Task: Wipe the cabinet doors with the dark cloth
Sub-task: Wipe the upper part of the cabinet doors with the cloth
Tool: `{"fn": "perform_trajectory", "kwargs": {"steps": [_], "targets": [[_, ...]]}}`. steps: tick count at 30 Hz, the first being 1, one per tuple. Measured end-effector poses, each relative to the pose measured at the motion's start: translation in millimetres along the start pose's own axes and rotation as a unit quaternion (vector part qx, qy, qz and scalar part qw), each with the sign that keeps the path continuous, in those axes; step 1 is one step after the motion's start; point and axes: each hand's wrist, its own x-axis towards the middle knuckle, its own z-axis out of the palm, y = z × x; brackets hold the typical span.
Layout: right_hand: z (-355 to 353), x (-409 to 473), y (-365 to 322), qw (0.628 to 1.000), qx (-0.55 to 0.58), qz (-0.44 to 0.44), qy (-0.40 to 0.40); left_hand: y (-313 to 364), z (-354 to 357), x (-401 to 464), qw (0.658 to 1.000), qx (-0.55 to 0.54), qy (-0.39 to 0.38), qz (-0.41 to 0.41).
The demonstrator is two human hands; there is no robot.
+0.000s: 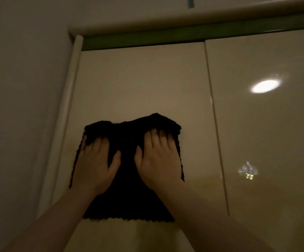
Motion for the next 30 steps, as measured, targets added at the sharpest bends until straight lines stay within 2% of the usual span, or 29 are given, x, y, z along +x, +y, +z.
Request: {"fn": "perform_trajectory", "kwargs": {"steps": [6, 11, 15, 20, 24, 30], "targets": [[17, -6, -61, 1.0, 0.011, -0.008, 0.003, -64, -3, -18, 1.0, -0.013, 0.001, -0.026], [16, -13, -66, 1.0, 0.006, 0.001, 0.004, -70, 0, -22, 1.0, -0.02, 0.006, -0.016], [21, -53, -73, 1.0, 0.002, -0.011, -0.006, -75, 5, -58, 1.0, -0.019, 0.008, -0.006], [21, -79, -72, 0.998, -0.021, -0.043, -0.04, -77, 13, -106, 0.999, -0.026, -0.035, -0.011], [16, -62, -62, 0.997, -0.019, -0.066, -0.045, -69, 7, -89, 0.999, -0.032, -0.024, -0.019], [2, 27, -35, 0.999, -0.04, -0.011, 0.003, -48, -6, 12, 1.0, 0.001, 0.02, 0.0]]}}
